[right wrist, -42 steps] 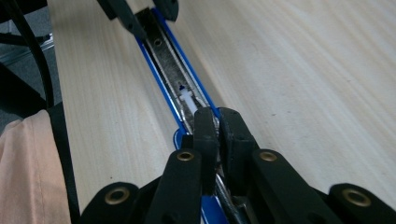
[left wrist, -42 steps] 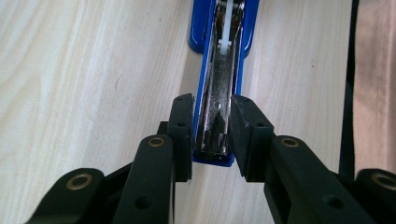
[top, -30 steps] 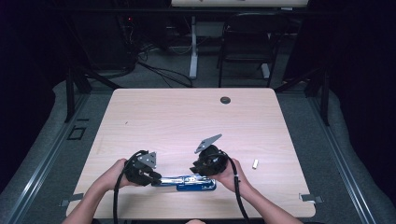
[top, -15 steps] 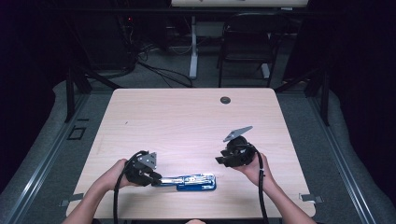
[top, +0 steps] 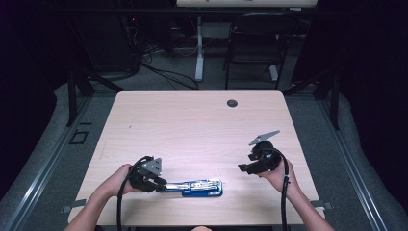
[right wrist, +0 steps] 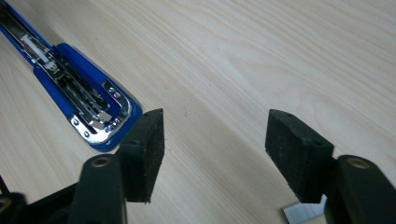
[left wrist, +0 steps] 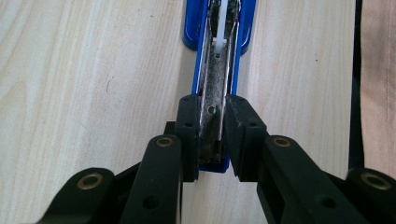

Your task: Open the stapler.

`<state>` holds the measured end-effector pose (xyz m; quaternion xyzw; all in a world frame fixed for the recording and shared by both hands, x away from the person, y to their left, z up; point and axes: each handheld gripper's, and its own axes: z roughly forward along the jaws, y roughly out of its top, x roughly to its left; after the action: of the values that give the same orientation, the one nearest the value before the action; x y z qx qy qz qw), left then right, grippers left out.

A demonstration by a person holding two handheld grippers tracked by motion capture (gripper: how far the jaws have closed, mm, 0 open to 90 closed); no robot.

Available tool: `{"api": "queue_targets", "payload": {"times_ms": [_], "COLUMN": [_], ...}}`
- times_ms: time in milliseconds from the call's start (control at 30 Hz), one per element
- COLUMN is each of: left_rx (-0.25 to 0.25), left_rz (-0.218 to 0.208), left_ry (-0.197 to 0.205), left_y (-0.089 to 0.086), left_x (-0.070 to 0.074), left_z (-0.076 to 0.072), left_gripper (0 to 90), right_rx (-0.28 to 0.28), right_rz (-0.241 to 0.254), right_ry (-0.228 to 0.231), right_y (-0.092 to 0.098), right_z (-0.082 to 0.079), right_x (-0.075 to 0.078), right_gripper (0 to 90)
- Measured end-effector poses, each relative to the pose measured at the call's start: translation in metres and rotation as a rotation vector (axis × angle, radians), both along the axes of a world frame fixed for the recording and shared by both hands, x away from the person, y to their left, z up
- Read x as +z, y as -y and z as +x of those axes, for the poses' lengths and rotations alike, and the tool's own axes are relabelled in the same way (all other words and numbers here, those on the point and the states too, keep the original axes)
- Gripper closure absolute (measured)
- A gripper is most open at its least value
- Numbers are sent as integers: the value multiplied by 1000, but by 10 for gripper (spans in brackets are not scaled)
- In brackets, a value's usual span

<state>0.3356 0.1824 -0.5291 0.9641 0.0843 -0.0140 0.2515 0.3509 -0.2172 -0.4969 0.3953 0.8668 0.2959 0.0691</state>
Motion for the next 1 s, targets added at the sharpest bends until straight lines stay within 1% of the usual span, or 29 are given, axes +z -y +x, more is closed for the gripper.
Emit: {"api": "queue_targets", "payload": {"times_ms": [33, 67, 100, 167, 233, 300, 333, 367, 400, 433, 467, 500, 567, 600, 633, 700, 767, 800, 833, 867, 900, 933, 967, 1000], "left_rx": [1, -10, -11, -12, -14, -9, -12, -12, -12, -11, -12, -12, -8, -11, -11, -12, -12, -1, -1, -2, -3, -13, -13, -14], "left_rz": [0, 4, 5, 6, 6, 2, 4, 5, 5, 5, 5, 4, -1, -3, -1, -2, -1, -8, -8, -7, -9, -4, -4, -2], "left_ry": [-4, -19, -18, -17, -16, -19, -17, -17, -16, -17, -17, -18, -21, -26, -24, -28, -28, -10, -10, -11, -11, -26, -27, -28], "left_y": [0, -1, -1, -1, -1, -1, -1, -1, -1, -1, -1, -1, -1, -1, -1, -1, -1, -1, -1, -1, -1, -1, -1, -1], "left_x": [0, 1, 1, 1, 1, 1, 1, 1, 1, 1, 1, 1, 0, 0, 0, 0, -1, -2, -1, -1, -1, 0, 0, 0], "left_z": [0, 1, 1, 1, 1, 1, 1, 1, 1, 1, 1, 2, 2, 2, 3, 3, 3, 2, 2, 2, 2, 3, 3, 4], "left_gripper": [764, 763, 764, 763, 763, 763, 763, 763, 763, 763, 763, 763, 763, 763, 763, 762, 762, 762, 762, 763, 763, 763, 763, 763], "right_rx": [-1, -12, -17, -41, -56, -83, -90, -98, -108, -112, -121, -125, -134, -147, -154, -160, -179, -182, -185, -183, -191, -197, -196, -199], "right_rz": [-5, -5, -5, -12, -32, -34, -42, -47, -51, -63, -61, -71, -70, -76, -93, -105, -94, -95, -99, -99, -109, -97, -112, -99], "right_ry": [-7, -15, -17, -45, -47, -60, -67, -62, -60, -68, -57, -55, -57, -54, -57, -57, -64, -67, -69, -71, -69, -70, -68, -67], "right_y": [2, 4, 6, 12, 17, 22, 26, 28, 31, 33, 35, 36, 40, 40, 41, 43, 46, 47, 48, 49, 49, 49, 50, 49], "right_z": [0, 0, 1, 0, 0, 1, 1, 1, 0, 0, 1, 1, 3, 3, 4, 6, 8, 9, 9, 9, 9, 9, 9, 9], "right_x": [-1, -2, -4, -7, -11, -13, -14, -14, -15, -14, -14, -13, -13, -13, -14, -15, -16, -16, -16, -16, -15, -15, -15, -15], "right_gripper": [303, 292, 271, 236, 211, 183, 171, 159, 152, 148, 141, 138, 125, 115, 109, 106, 103, 104, 103, 103, 104, 104, 105, 106]}}
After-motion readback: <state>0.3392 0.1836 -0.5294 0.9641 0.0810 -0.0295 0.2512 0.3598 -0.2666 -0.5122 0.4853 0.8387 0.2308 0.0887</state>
